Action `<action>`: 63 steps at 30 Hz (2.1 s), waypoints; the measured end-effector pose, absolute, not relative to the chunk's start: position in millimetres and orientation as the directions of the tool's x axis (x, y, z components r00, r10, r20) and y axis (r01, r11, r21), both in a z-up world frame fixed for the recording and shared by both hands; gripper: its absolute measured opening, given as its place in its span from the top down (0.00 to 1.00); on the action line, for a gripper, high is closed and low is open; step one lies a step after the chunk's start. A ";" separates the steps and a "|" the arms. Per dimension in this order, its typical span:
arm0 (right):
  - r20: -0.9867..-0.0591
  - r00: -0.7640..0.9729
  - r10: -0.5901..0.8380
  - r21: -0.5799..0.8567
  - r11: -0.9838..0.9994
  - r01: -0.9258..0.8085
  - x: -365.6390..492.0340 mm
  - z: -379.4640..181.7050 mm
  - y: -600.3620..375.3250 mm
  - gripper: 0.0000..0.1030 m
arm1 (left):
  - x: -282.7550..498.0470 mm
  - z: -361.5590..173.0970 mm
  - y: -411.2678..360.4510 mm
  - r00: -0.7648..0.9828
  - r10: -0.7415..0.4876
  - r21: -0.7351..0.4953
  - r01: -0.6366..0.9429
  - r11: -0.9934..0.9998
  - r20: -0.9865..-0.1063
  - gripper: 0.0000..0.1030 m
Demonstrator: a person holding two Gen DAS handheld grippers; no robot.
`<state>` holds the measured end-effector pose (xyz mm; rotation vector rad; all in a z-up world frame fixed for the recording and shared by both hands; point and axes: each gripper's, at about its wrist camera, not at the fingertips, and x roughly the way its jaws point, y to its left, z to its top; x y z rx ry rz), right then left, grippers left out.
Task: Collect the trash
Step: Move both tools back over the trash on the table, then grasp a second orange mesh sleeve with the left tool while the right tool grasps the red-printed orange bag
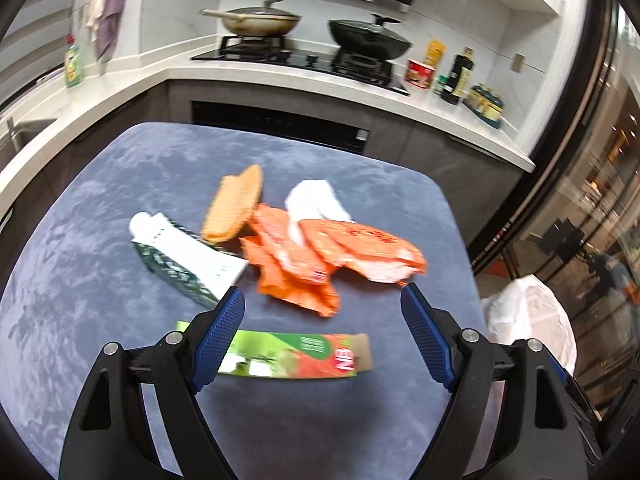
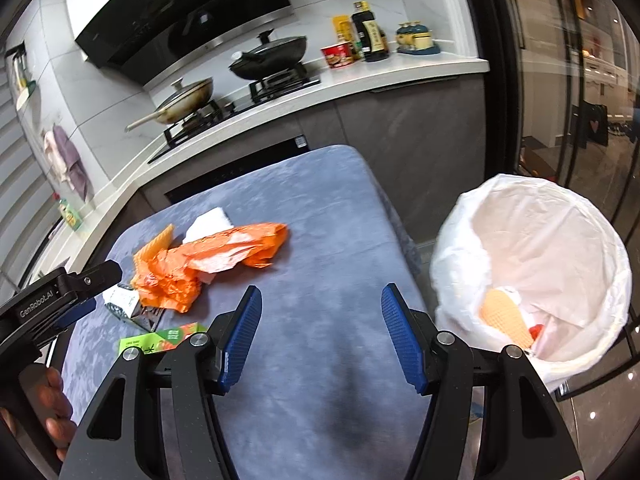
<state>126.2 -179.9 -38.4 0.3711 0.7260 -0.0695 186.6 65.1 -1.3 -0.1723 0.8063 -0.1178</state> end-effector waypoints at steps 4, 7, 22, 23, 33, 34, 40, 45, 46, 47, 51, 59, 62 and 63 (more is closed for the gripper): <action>-0.665 0.742 0.084 0.309 0.936 0.170 138.0 -41.3 -164.5 0.41 | 195.3 -5.3 87.2 0.688 -0.149 -0.204 0.002 0.979 -0.711 0.25; -0.669 0.737 0.097 0.305 0.940 0.153 149.8 -43.7 -150.6 0.41 | 206.0 -8.7 101.4 0.685 -0.140 -0.211 -0.020 0.977 -0.715 0.24; -0.678 0.722 0.141 0.317 0.942 0.113 227.7 -54.5 -108.7 0.41 | 275.2 -35.7 128.3 0.661 -0.121 -0.198 -0.042 0.979 -0.741 0.24; -0.678 0.722 0.138 0.316 0.942 0.116 234.2 -54.7 -108.3 0.41 | 279.7 -37.2 127.7 0.657 -0.124 -0.198 -0.040 0.979 -0.743 0.24; -0.720 0.680 0.135 0.326 0.932 0.160 278.4 -82.3 -112.0 0.35 | 313.7 -59.5 124.4 0.630 -0.136 -0.192 -0.022 0.981 -0.764 0.34; -0.728 0.671 0.142 0.332 0.929 0.164 281.3 -87.1 -112.5 0.35 | 315.9 -61.9 123.7 0.626 -0.138 -0.193 -0.020 0.981 -0.768 0.36; -0.746 0.641 0.178 0.359 0.919 0.164 284.9 -108.3 -108.1 0.35 | 321.3 -76.4 118.0 0.591 -0.165 -0.196 0.013 0.981 -0.789 0.69; -0.743 0.642 0.190 0.364 0.919 0.150 278.2 -112.7 -107.0 0.51 | 317.3 -78.5 117.9 0.597 -0.158 -0.188 0.013 0.982 -0.786 0.84; -0.743 0.641 0.192 0.365 0.919 0.148 277.1 -112.4 -107.3 0.54 | 315.9 -77.5 118.3 0.600 -0.160 -0.191 0.013 0.982 -0.784 0.85; -0.738 0.645 0.197 0.372 0.917 0.146 274.2 -111.3 -108.6 0.56 | 314.5 -76.2 119.0 0.603 -0.161 -0.193 0.012 0.981 -0.781 0.87; -0.721 0.668 0.185 0.363 0.922 0.137 263.1 -102.0 -110.6 0.64 | 307.0 -66.4 120.7 0.621 -0.170 -0.203 0.018 0.979 -0.765 0.88; -0.663 0.729 0.168 0.373 0.919 0.127 235.3 -66.7 -123.6 0.68 | 284.3 -28.6 120.1 0.672 -0.190 -0.223 0.037 0.974 -0.716 0.88; -0.639 0.753 0.159 0.379 0.917 0.128 222.6 -50.9 -131.4 0.70 | 273.9 -10.2 119.6 0.695 -0.200 -0.237 0.044 0.971 -0.691 0.88; -0.631 0.760 0.156 0.380 0.916 0.127 218.6 -46.5 -134.1 0.70 | 269.3 -3.0 119.2 0.702 -0.207 -0.245 0.049 0.968 -0.681 0.88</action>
